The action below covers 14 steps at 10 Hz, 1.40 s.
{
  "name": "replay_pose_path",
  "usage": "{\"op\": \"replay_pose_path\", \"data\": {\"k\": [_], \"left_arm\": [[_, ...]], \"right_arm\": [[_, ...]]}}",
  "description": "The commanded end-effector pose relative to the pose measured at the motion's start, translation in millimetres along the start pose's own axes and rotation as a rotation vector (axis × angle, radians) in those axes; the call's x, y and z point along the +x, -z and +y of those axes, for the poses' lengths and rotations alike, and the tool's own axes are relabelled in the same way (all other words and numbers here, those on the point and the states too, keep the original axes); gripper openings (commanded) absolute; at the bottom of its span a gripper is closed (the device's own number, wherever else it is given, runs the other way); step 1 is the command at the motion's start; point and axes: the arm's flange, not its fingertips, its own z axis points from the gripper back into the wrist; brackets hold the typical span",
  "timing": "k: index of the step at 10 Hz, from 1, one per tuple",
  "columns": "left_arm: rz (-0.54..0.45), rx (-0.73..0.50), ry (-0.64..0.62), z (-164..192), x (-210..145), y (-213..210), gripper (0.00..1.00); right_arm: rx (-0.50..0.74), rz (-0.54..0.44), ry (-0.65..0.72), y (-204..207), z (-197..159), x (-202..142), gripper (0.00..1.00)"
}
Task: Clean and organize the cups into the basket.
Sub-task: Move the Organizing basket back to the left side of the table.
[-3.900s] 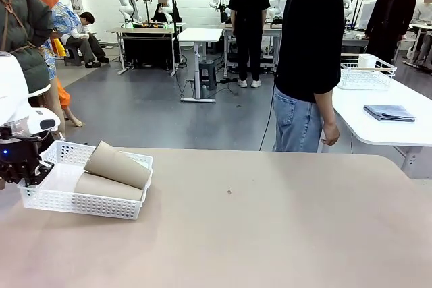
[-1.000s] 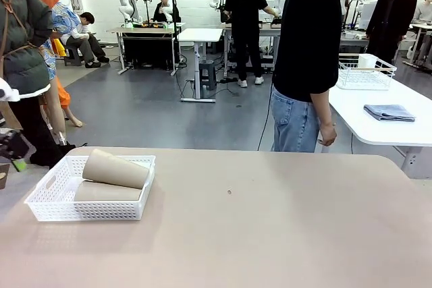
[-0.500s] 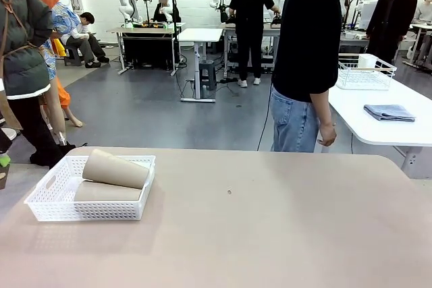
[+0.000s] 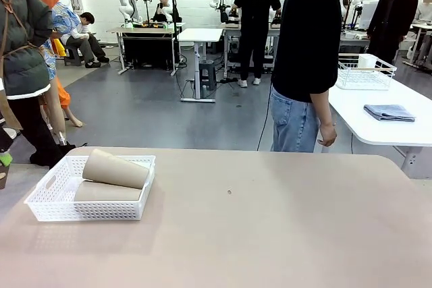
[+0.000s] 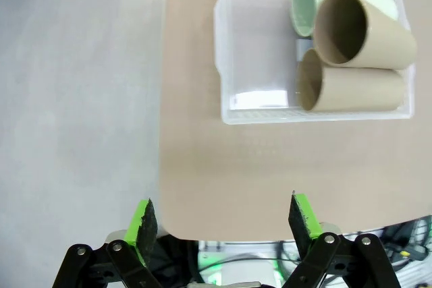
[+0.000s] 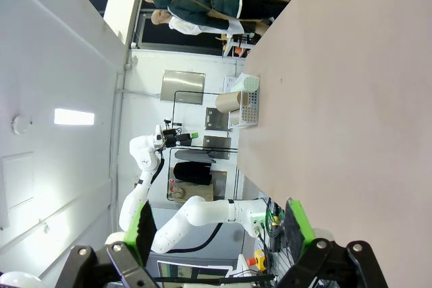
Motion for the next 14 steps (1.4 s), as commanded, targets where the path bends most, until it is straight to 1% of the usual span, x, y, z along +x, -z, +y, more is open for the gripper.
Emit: {"op": "replay_pose_path", "data": {"k": [1,3,4,5,6,8,9,10,12,14], "left_arm": [[0.041,-0.285,-0.107,31.5,13.1,-32.1,1.00],[0.107,-0.523,-0.218,81.2,29.2,-55.4,1.00],[0.126,-0.603,-0.251,100.9,34.9,-59.0,1.00],[0.166,-0.661,-0.265,125.1,40.4,-57.5,1.00],[0.222,-0.774,-0.269,155.2,45.6,-52.2,1.00],[0.246,-0.941,-0.242,203.4,49.2,-35.4,1.00],[0.244,-0.995,-0.227,222.1,49.3,-28.6,1.00],[0.216,-1.041,-0.210,238.8,51.5,-24.1,1.00],[0.191,-1.107,-0.215,259.9,56.0,-19.2,1.00],[0.154,-1.152,-0.190,273.1,56.0,-25.7,1.00]], "right_arm": [[0.004,-0.007,-0.004,-1.0,0.7,0.2,1.00],[0.004,-0.007,-0.004,-1.0,0.7,0.2,1.00],[0.004,-0.007,-0.004,-1.0,0.7,0.2,1.00],[0.004,-0.007,-0.004,-1.0,0.7,0.2,1.00],[0.004,-0.007,-0.004,-1.0,0.7,0.2,1.00],[0.004,-0.007,-0.004,-1.0,0.7,0.2,1.00],[0.004,-0.007,-0.004,-1.0,0.7,0.2,1.00],[0.004,-0.007,-0.004,-1.0,0.7,0.2,1.00],[0.004,-0.007,-0.004,-1.0,0.7,0.2,1.00],[0.004,-0.007,-0.004,-1.0,0.7,0.2,1.00]]}}
